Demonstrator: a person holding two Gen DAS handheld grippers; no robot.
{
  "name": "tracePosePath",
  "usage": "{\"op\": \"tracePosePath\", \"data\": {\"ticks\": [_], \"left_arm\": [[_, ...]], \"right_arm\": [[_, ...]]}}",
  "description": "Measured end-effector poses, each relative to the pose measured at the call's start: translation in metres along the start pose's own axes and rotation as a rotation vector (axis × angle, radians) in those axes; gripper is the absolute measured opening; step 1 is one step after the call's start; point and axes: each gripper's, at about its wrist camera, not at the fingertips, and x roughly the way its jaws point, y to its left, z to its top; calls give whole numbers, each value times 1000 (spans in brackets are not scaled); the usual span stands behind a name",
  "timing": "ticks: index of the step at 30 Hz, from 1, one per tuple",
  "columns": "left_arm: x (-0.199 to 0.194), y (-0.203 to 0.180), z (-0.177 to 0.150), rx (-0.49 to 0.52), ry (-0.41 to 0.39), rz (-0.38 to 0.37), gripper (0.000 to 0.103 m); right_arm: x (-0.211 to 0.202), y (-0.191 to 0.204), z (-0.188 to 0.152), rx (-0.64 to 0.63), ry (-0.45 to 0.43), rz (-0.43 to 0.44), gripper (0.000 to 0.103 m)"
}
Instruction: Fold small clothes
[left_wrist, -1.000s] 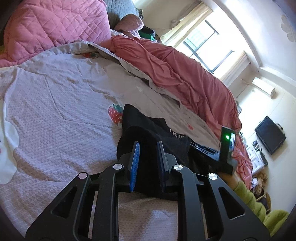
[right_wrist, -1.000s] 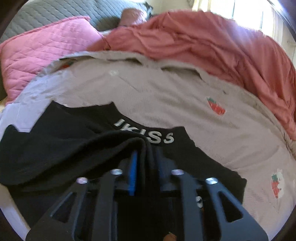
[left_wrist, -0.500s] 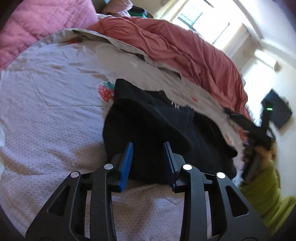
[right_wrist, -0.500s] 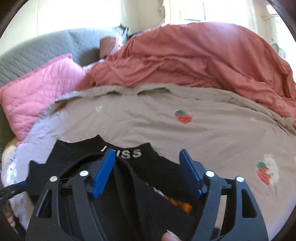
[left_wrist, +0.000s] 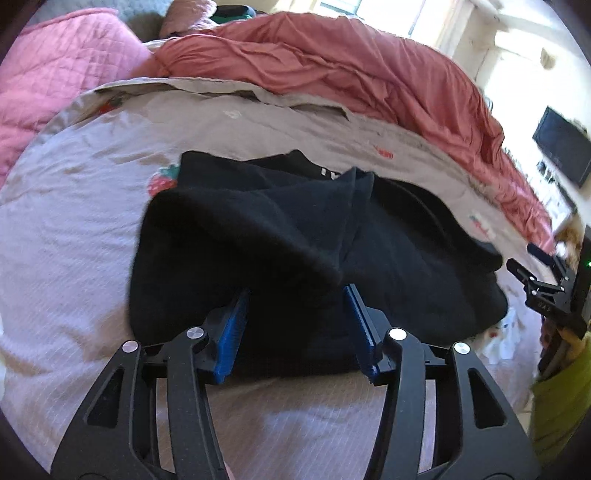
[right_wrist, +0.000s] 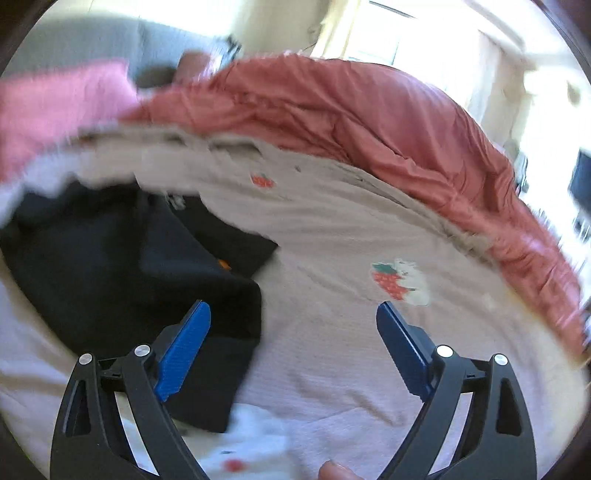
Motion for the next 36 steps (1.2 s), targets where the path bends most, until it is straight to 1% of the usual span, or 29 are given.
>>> {"op": "tracePosePath", "data": {"ticks": [1,2,3,4,5,7,9,11,12,13,14,15,17,19,20,21,22,23,25,26,27,29,30,31,33,34,36], "left_arm": [[7,-6,5,30,11,28,51],[13,-10,9,54,22,43,55],[17,-13,13,64,27,54,55],[20,-14,18,62,31,55,55],[22,-13,24,50,35,42,55],[25,-6,39,-12,31,-12,57],[27,0,51,-59,16,-29,57],[28,9,68,-111,-20,-40,57],[27,12,74,-133,-34,-43,58],[26,19,82,-170,-59,-48,63],[25,26,89,-205,-88,-46,73],[23,37,95,-252,-121,-40,75],[17,51,97,-305,-175,-64,76],[7,68,88,-329,-253,-86,76],[4,74,82,-327,-278,-75,76],[3,81,78,-326,-283,-44,76],[5,90,77,-336,-262,7,76],[6,99,77,-351,-241,41,76],[4,112,77,-378,-249,63,76],[3,119,77,-401,-245,60,76],[3,125,78,-428,-236,36,76],[5,131,78,-440,-215,7,77],[8,130,78,-432,-196,5,77],[12,126,79,-406,-173,27,77],[19,116,82,-348,-156,83,76],[23,110,83,-317,-146,98,76],[31,105,84,-292,-115,78,76]], "right_arm": [[7,4,0,-29,11,0,91],[12,8,0,-50,19,23,91],[21,14,2,-78,36,62,91],[26,19,4,-97,50,67,91],[32,24,7,-115,65,61,91],[38,32,14,-137,68,72,91],[43,36,24,-132,64,89,91],[46,35,35,-111,50,97,90],[50,32,40,-94,48,99,90],[56,27,46,-59,54,96,90],[62,21,50,-24,64,88,90],[67,14,53,17,75,81,90],[81,-3,58,119,94,71,90],[87,-20,57,215,106,55,90],[87,-28,55,258,102,59,90],[87,-35,53,296,96,61,90],[86,-42,49,338,92,64,90],[86,-47,46,370,94,72,90],[88,-56,38,446,104,108,91],[89,-58,35,476,111,136,91],[90,-59,34,493,115,153,91],[97,-59,31,515,135,181,91],[101,-58,31,519,152,188,91],[105,-56,32,523,167,205,91],[112,-52,34,519,193,254,91],[115,-48,36,507,208,259,91],[119,-42,39,475,214,255,91]]}}
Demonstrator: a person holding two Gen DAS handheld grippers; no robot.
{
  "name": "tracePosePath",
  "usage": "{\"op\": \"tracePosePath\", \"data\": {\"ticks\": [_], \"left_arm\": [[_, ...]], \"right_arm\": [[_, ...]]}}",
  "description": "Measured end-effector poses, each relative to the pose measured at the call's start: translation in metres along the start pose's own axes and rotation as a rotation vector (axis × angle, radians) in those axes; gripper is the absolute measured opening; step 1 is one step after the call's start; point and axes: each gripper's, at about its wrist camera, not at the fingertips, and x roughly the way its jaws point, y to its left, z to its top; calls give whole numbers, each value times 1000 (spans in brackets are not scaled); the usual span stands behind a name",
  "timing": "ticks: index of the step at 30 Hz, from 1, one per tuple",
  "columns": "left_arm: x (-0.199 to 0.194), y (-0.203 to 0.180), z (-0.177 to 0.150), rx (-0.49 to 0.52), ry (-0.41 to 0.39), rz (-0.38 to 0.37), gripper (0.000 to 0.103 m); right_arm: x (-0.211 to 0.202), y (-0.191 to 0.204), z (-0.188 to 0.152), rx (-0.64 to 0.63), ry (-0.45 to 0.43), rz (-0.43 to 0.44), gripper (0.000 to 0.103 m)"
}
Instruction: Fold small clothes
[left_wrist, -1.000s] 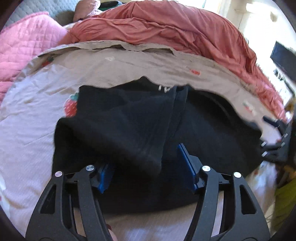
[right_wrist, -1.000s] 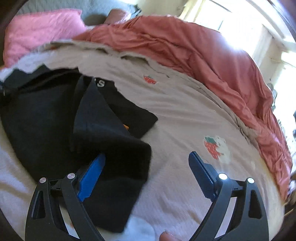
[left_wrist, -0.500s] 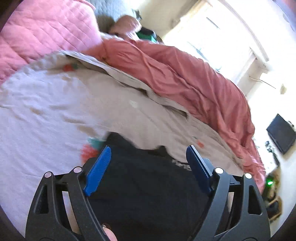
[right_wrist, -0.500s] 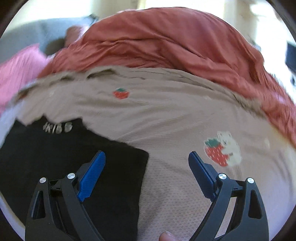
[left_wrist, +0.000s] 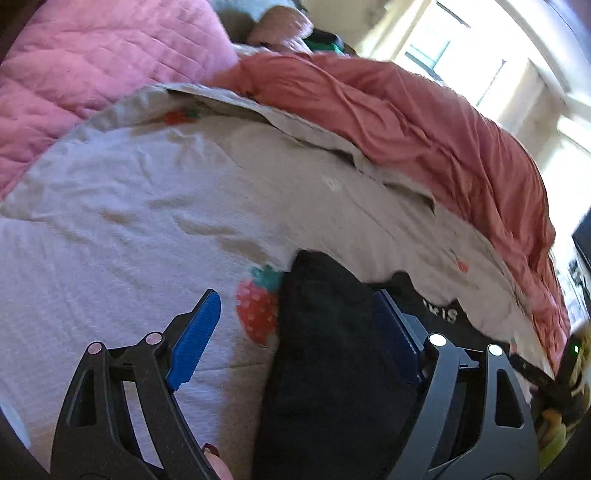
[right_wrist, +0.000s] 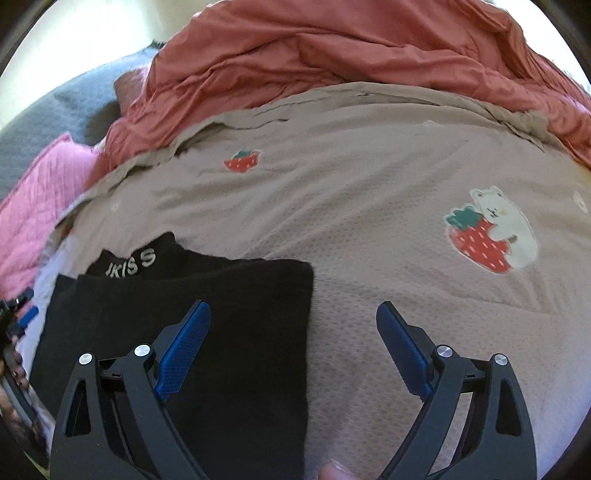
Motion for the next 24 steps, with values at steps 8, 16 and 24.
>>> {"op": "tracePosePath", "data": {"ticks": [8,16,24], "left_arm": [[32,3,-5,16,94,56,70],[35,-3,-7,56,99,36,10],[0,-3,6,27,-53,-42,5]], "right_arm": [[18,1,0,1,28,-3,86],[16,12,-1,-35,29,31,16],[-11,23,13,-50,-82,3,8]]}}
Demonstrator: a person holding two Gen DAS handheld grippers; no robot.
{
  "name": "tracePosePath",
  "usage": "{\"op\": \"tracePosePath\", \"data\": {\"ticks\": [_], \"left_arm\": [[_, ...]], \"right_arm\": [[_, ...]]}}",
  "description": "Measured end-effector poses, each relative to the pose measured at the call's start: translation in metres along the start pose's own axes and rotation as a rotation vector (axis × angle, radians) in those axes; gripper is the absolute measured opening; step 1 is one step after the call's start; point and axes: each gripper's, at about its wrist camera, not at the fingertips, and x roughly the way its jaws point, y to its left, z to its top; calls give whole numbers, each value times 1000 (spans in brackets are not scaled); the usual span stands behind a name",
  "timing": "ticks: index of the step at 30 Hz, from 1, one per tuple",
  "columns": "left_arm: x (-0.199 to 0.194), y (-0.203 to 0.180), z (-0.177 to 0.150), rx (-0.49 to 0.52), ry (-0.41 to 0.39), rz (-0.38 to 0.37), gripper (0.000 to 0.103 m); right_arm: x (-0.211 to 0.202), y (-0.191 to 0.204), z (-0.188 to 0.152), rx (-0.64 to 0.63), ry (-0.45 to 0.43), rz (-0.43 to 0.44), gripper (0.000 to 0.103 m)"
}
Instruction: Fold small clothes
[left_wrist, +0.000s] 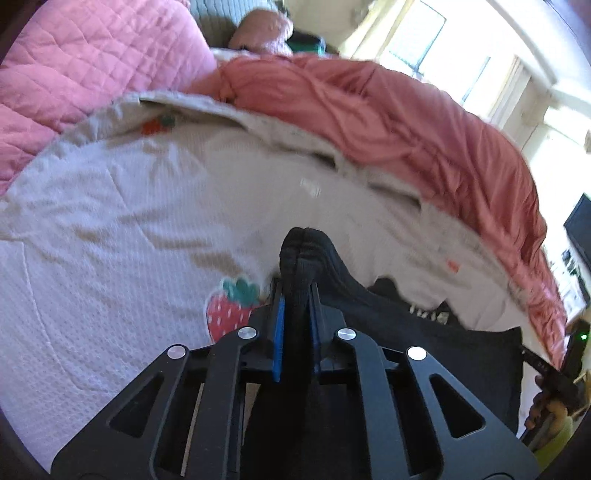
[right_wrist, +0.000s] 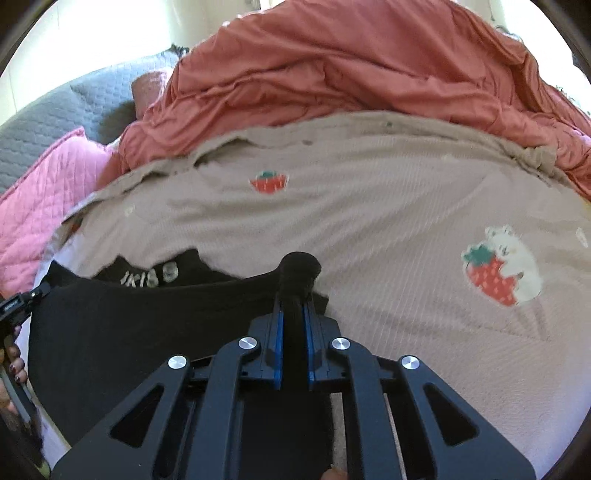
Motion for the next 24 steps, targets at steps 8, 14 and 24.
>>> {"op": "tracePosePath", "data": {"ticks": [8,14,24], "left_arm": [[28,12,-11,-15,91,69,7],[32,11,-13,17,92,108,13],[25,8,-14,32,93,139,19]], "right_arm": [[40,-1,-10,-3,100,-120,25],[37,-10,-13,40,95,-144,46],[27,-10,-20,52,80,-162,70]]}}
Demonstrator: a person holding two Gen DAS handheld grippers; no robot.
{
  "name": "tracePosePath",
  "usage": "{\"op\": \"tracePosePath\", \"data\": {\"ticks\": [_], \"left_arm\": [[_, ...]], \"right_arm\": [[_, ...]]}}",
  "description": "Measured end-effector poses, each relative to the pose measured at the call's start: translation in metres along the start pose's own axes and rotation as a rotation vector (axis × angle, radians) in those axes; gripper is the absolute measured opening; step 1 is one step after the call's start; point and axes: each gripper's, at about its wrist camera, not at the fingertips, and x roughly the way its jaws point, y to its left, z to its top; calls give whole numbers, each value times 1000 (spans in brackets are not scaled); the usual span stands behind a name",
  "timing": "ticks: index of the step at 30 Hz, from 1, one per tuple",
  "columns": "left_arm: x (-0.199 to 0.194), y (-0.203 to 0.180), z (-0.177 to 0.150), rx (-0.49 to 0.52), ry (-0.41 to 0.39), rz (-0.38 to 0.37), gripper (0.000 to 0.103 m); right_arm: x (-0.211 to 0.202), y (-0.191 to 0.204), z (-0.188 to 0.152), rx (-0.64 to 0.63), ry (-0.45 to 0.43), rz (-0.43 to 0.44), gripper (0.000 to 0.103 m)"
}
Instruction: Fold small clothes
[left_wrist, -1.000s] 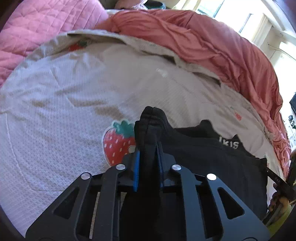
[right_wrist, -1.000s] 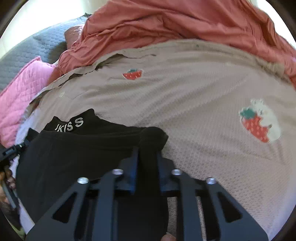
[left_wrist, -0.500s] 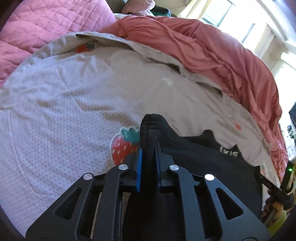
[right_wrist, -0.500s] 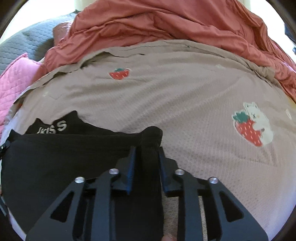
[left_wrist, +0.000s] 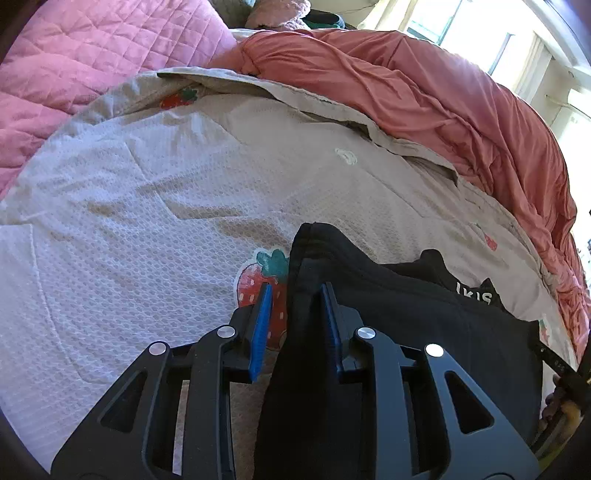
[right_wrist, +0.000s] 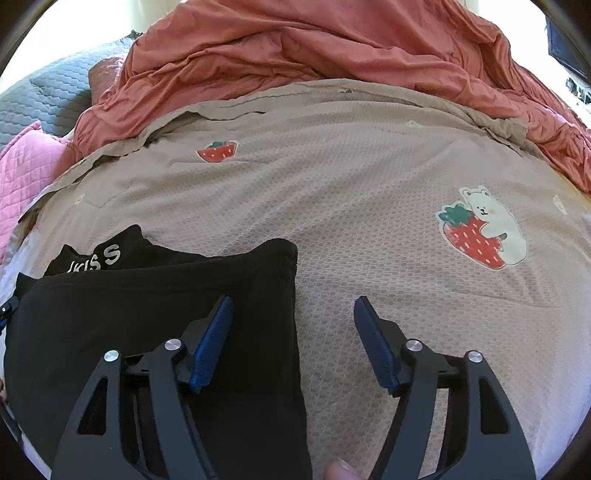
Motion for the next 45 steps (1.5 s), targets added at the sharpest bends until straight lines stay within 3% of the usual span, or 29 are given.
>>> {"op": "tracePosePath", "data": {"ticks": [3,10,18,20,24,28,32,45], "left_arm": [[-2,-1,0,9,-6,4,19],[-12,-1,-1,14,-15,16,30],[-32,-4,0,19,-48,17,47],[-38,-4,-1,16,-57,14,57],[-54,-2,-2,-2,-81,-1,65],[-69,-2,-1,-18,-106,-32,89],[-80,-4,-2,-10,-140,-54,93],[-91,-7,-18,30,-147,-60,93]], "right_arm": [[-3,1,-1,1,-3,3,73],[-17,0,-3,18,-25,22,91],[-40,-4,-10,37,-52,46,95],[-47,-4,-13,40,-61,53,95],[-58,-3,-17,37,-71,66,97],[-68,1,-21,19,-92,58,98],[-79,2,-25,22,-117,71,98],[-121,15,-30,14,-184,133,98]]}}
